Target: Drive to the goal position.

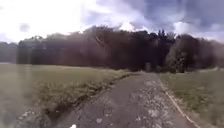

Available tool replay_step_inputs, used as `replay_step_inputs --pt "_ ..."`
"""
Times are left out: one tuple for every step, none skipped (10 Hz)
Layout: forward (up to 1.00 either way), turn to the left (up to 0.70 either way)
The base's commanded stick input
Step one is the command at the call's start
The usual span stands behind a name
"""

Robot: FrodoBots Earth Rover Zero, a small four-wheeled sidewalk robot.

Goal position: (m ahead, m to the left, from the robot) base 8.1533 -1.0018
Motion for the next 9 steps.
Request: replay_step_inputs --pt "1.0 0.0" --pt "1.0 0.0" --pt "1.0 0.0" --pt "1.0 0.0" --pt "1.0 0.0" --pt "1.0 0.0" --pt "1.0 0.0" --pt "1.0 0.0" --pt "1.0 0.0"
